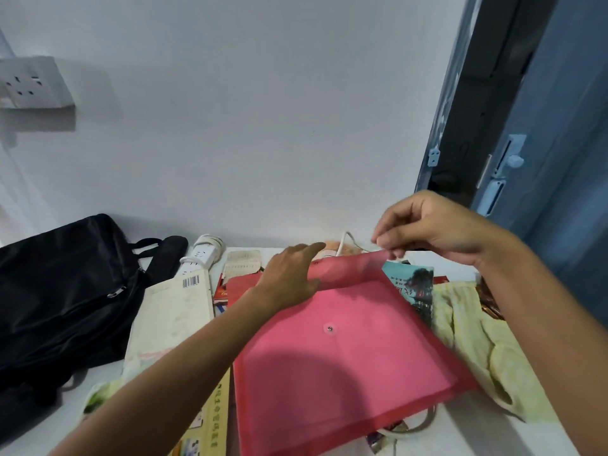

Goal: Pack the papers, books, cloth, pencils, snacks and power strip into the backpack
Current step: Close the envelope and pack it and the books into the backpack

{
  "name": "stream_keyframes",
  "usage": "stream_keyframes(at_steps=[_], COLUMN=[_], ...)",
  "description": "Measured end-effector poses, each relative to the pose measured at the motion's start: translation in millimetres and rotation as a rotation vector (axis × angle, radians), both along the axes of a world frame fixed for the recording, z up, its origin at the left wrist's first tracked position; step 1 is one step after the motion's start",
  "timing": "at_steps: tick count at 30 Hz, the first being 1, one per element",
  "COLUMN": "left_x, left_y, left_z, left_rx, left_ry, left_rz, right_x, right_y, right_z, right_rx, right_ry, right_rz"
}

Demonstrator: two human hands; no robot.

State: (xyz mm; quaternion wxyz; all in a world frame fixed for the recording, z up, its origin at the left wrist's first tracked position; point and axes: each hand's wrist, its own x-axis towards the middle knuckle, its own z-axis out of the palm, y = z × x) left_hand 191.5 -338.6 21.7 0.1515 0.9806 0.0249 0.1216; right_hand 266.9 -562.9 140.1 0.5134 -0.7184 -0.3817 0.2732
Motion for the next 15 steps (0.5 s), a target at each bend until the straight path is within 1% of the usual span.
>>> stream_keyframes(at_steps=[1, 3, 4, 6, 7, 8, 10, 11, 12, 15], left_x=[4.8, 10.6, 12.0, 11.8, 11.1, 10.6, 10.4, 10.2, 9.7, 8.3], left_y=[-0.1, -0.6, -1.9, -5.6, -6.3, -7.3, -8.0, -8.3, -8.9, -11.1], left_z=[-2.9, -6.2, -8.2, -14.7, -17.9, -20.7, -24.3, -25.1, -25.1, -23.8], left_rx=[0.022, 0.06, 0.071, 0.061, 0.047, 0.026, -0.017, -0.036, -0.056, -0.118], left_ry=[0.041, 0.035, 0.024, 0.004, -0.008, -0.018, -0.048, -0.06, -0.068, -0.092], left_rz=[0.006, 0.009, 0.013, 0.014, 0.02, 0.028, 0.037, 0.04, 0.047, 0.078], right_x=[2.5, 11.8, 19.6, 30.3, 29.8, 27.1, 14.4, 5.6, -3.2, -20.3], right_y=[-6.0, -17.8, -23.4, -30.4, -28.7, -24.9, -9.5, 1.2, 12.5, 44.0], right_z=[-4.7, -18.8, -29.9, -51.1, -60.3, -67.7, -80.5, -87.1, -96.2, -137.6], right_rx=[-0.112, -0.4, -0.574, -0.932, -0.979, -0.876, -0.484, -0.362, -0.299, -0.233], right_ry=[-0.06, -0.172, -0.251, -0.521, -0.632, -0.655, -0.518, -0.473, -0.448, -0.37], right_rz=[0.043, 0.068, 0.037, -0.108, -0.22, -0.307, -0.366, -0.376, -0.384, -0.467])
